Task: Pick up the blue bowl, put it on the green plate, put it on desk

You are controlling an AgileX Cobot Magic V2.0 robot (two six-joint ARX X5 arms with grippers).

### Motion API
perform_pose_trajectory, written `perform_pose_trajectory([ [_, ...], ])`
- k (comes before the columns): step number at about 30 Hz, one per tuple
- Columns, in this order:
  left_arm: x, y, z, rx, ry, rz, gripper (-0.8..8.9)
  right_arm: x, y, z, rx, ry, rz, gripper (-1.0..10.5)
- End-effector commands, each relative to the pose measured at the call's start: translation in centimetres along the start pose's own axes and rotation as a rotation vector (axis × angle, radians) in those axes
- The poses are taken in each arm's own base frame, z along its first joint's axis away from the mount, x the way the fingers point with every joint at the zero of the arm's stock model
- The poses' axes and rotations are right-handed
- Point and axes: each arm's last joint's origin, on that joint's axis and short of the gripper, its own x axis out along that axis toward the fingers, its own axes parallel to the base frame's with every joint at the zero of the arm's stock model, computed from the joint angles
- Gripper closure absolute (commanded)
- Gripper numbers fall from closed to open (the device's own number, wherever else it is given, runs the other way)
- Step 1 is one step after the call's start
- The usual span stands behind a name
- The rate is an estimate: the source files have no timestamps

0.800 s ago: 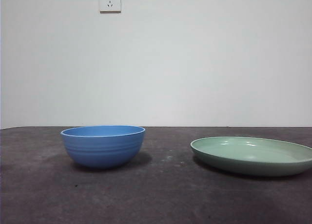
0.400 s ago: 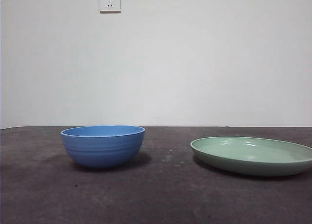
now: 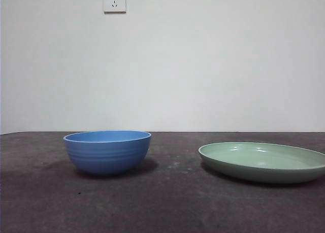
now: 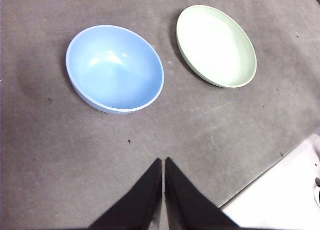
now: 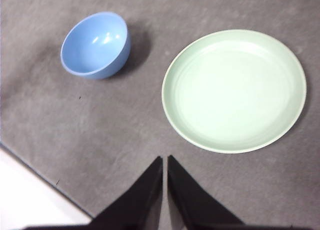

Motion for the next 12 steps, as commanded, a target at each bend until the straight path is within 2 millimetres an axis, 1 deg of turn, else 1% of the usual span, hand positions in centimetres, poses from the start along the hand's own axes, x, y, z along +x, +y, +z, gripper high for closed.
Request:
perform_pose_trajectory([
  [1,-0.32,-0.26,0.51,0.035,-0.021,-0.006,8.04,-0.3,0.3,0.41,-0.031,-0.013,0.01,9.4],
  [3,-0.32,-0.26,0.53,0.036,-0.023,-0.005,7.95,-0.3,0.31,0.41,-0.029,-0.012,0.011,9.4],
  [5,-0.32,-0.26,0.52,0.035,-0.023,-0.005,7.42,-0.3,0.31,0.41,-0.026,-0.012,0.011,9.1],
  [7,-0.32,-0.26,0.53,0.035,-0.023,-0.005,6.46,-0.3,0.31,0.41,-0.021,-0.012,0.01,7.9],
  [9,-0.32,-0.26,0.53,0.035,-0.023,-0.005,5.08,-0.3,0.31,0.41,-0.015,-0.013,0.01,6.1],
  [10,-0.32,-0.26,0.53,0.035,-0.023,-0.005,4.57,-0.3,0.31,0.41,-0.015,-0.013,0.01,5.7],
  [11,-0.32,-0.26,0.53,0.035,-0.023,-0.005,4.09,-0.3,0.31,0.41,-0.016,-0.013,0.01,5.5],
  [12,-0.32,-0.26,0.53,0.035,-0.023,-0.005,3.89,-0.3,0.31,0.41,-0.015,-0.013,0.01,5.5],
])
